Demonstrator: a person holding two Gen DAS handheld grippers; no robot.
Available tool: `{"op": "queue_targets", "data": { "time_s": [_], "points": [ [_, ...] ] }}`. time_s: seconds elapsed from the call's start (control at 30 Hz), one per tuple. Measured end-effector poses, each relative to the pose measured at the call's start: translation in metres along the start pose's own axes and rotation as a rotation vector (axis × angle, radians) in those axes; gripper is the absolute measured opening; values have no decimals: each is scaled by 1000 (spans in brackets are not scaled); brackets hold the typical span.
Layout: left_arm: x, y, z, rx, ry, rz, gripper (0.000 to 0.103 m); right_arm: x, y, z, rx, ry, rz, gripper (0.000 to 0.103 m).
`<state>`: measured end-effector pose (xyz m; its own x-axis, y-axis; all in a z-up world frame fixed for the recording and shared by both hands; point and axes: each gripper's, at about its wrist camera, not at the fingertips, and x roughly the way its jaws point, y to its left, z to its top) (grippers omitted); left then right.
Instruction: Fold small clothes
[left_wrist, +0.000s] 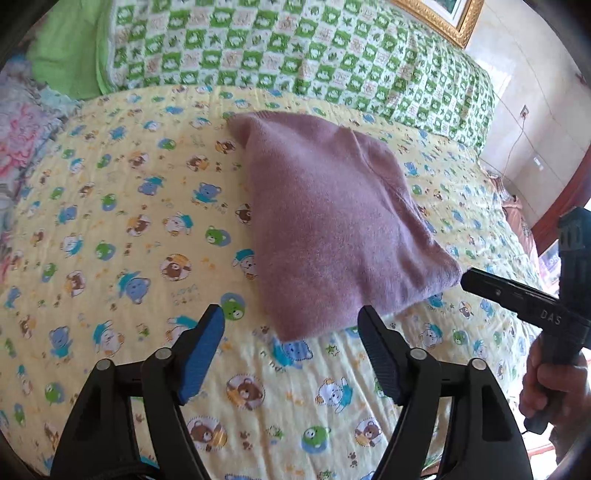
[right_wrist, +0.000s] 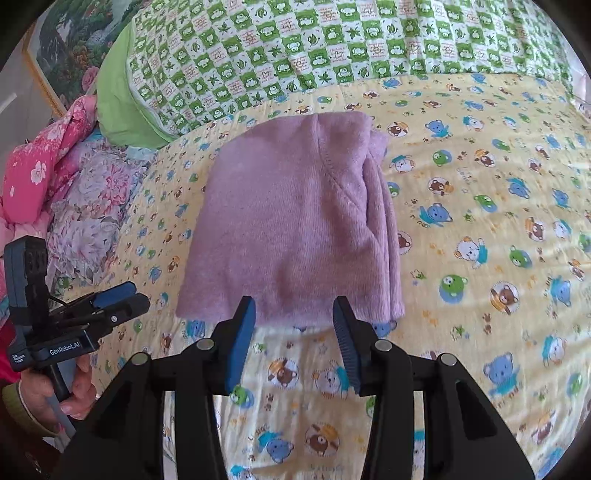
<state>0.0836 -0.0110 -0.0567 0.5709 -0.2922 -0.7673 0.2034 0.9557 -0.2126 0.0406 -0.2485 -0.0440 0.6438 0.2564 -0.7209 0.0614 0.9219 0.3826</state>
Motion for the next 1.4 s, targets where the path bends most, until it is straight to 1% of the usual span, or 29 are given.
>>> {"op": "queue_targets", "data": {
  "time_s": [0.03,0.1,0.17,0.3,0.4,0.53,0.73,0.93,1.0,1.1,1.23,1.4],
  "points": [
    [-4,-1,-3,8,-15,9,79,-4,2,-4,-7,-11,-9,49],
    [-13,-5,-10,32,-44,38,81,-10,6,-9,-19,-23,-22,61],
    [-20,-8,-17,56,-60,54,82,-14,11,-14,-35,-36,-33,67],
    [-29,-12,-31,90,-54,61,83,-21,19,-24,-74,-52,-54,72],
    [-34,-14,-40,112,-47,74,83,-24,25,-33,-89,-56,-57,74],
    [-45,-18,-46,155,-64,99,83,-30,31,-41,-115,-64,-51,76],
    [-68,-24,-36,162,-124,105,83,-47,38,-36,-153,-103,-37,79],
    [-92,-33,-16,148,-195,91,86,-76,42,-18,-191,-173,-31,87],
    [-97,-36,-11,139,-212,86,87,-85,43,-12,-205,-199,-34,93],
    [-96,-40,-8,137,-226,85,90,-92,42,-7,-220,-225,-40,100],
    [-82,-41,-11,137,-212,86,93,-84,37,-10,-228,-219,-50,102],
    [-58,-35,-22,123,-229,96,94,-59,28,-23,-230,-194,-66,102]
  ]
}}
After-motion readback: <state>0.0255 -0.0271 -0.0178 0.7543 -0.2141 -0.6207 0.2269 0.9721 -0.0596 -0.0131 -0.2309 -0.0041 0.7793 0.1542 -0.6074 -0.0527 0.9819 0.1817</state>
